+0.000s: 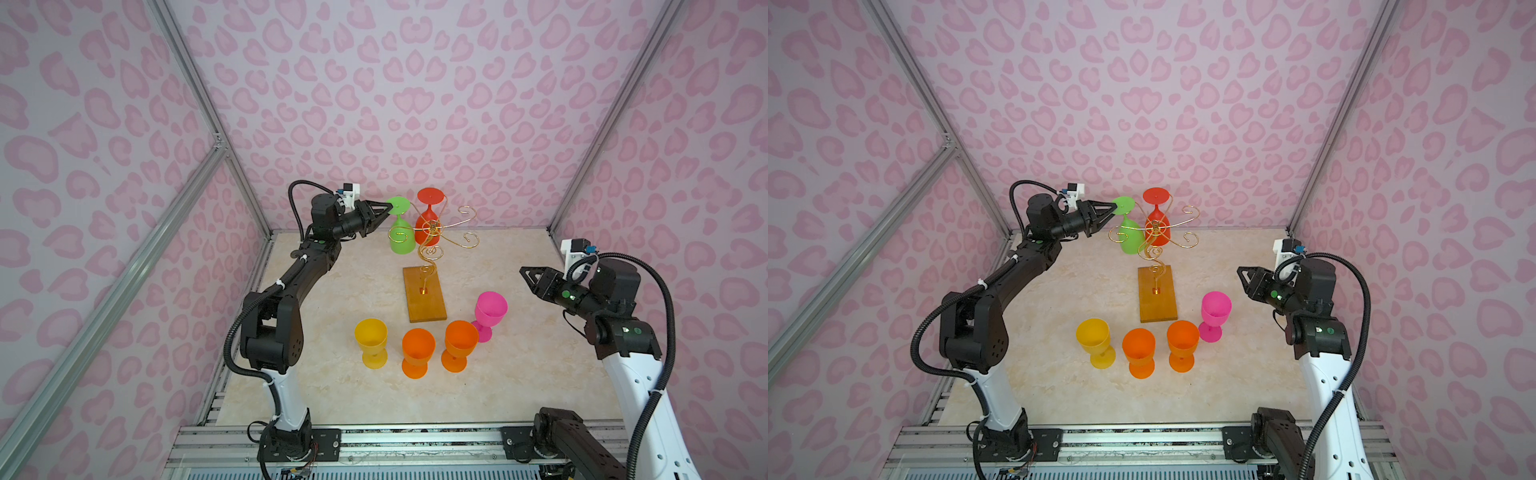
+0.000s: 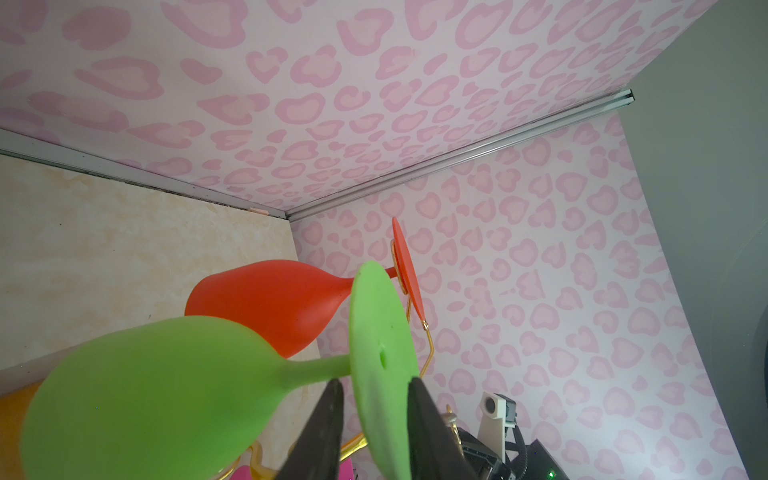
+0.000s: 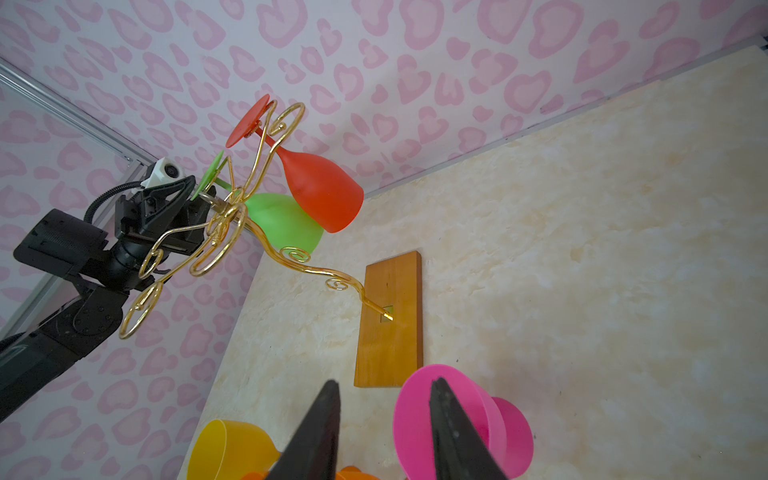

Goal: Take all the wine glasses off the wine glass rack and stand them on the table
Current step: 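Close the left gripper on the green glass foot at the rack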

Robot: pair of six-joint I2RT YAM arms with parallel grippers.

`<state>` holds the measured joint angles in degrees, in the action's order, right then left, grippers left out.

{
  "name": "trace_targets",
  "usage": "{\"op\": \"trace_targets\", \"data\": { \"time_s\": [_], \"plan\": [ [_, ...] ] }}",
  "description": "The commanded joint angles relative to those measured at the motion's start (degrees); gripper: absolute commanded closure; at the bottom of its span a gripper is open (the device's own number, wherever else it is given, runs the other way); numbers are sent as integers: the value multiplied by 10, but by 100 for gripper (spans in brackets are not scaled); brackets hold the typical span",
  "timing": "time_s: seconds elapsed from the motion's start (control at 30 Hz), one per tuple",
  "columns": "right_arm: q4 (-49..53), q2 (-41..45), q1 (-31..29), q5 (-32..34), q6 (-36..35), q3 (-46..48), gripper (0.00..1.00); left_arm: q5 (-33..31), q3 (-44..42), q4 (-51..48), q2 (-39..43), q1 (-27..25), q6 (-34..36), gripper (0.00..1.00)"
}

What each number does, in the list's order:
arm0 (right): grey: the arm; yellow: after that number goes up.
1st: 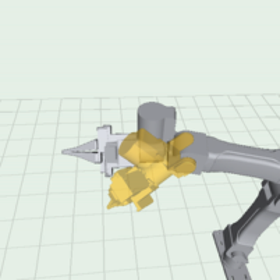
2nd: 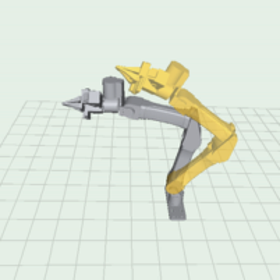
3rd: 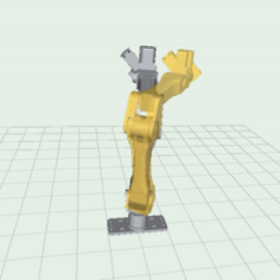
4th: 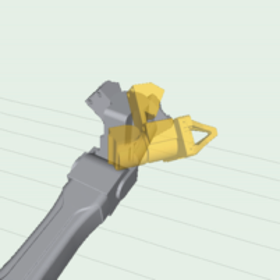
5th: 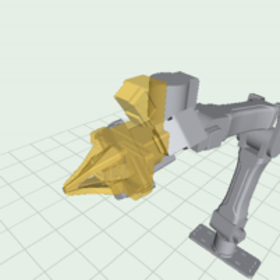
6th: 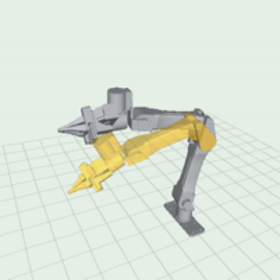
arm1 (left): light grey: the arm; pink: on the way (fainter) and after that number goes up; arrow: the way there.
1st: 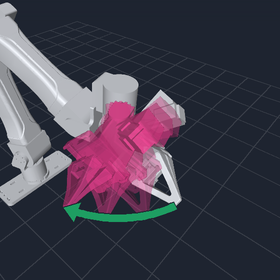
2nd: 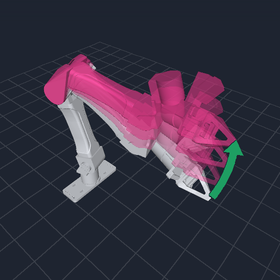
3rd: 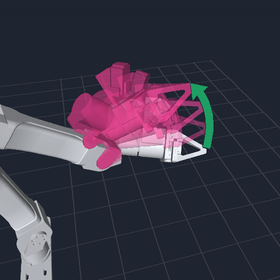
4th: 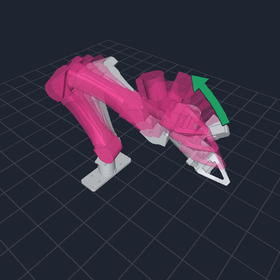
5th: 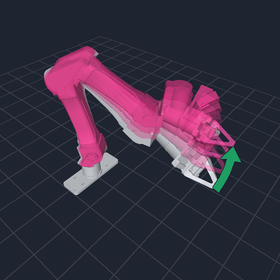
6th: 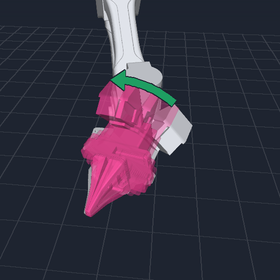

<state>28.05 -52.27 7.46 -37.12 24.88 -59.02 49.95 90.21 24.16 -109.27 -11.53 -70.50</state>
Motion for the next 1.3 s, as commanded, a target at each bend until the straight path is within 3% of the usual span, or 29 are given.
{"op": "trace_targets", "data": {
  "time_s": [0.0,0.67,1.27],
  "plan": [
    [-18,-2,1,-2,1,5,63,6,13,29,-7,0,-3,76],
    [-22,-5,7,-13,10,16,63,15,0,64,7,0,-61,98],
    [-28,5,19,-24,17,28,63,25,38,79,-6,-6,-83,99]
  ]
}}
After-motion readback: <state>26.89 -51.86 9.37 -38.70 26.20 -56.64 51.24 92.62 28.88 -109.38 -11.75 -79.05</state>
